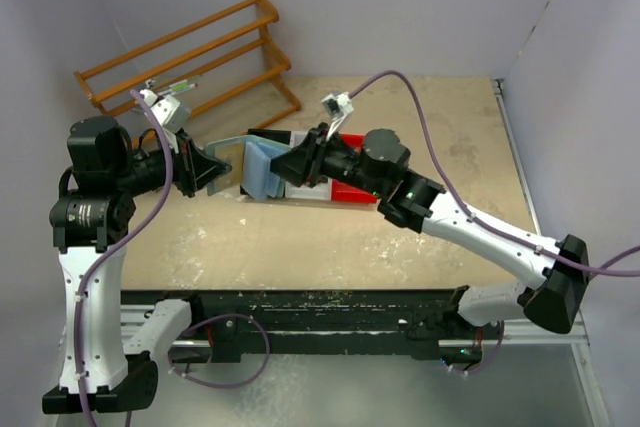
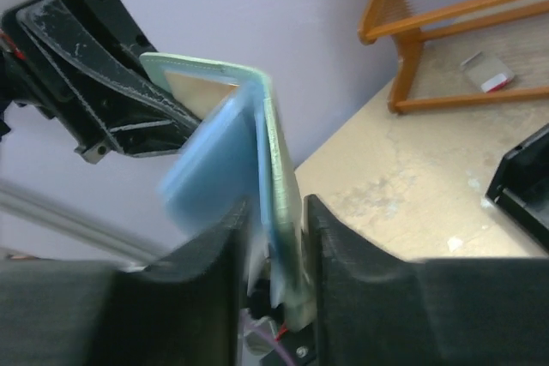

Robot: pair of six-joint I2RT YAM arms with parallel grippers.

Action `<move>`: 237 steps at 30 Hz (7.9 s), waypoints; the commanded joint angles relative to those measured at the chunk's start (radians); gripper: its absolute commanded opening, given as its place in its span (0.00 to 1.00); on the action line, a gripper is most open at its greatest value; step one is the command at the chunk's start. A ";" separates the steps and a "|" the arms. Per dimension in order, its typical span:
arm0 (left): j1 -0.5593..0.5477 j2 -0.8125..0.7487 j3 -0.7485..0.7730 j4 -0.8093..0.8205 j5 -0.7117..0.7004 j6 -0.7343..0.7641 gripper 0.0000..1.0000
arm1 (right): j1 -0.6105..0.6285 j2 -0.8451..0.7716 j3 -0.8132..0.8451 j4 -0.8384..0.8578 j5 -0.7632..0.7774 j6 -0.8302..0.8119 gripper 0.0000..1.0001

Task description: Take the credit cards out of the card holder

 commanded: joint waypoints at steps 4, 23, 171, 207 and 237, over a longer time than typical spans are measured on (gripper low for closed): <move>0.001 0.067 0.093 -0.037 0.213 -0.041 0.00 | -0.263 -0.093 -0.065 0.102 -0.432 0.083 0.61; 0.003 0.152 0.086 -0.039 0.627 -0.125 0.00 | -0.181 -0.213 0.095 -0.163 -0.283 -0.157 0.85; 0.025 0.188 0.165 -0.211 0.402 -0.022 0.00 | -0.272 0.022 -0.254 0.608 -0.630 0.443 0.00; 0.024 0.193 0.327 -0.310 0.192 0.142 0.00 | -0.607 0.274 -0.003 -0.417 0.120 -0.282 0.00; 0.024 0.190 0.337 -0.316 0.287 0.141 0.00 | -0.549 0.319 -0.010 -0.392 0.225 -0.305 0.27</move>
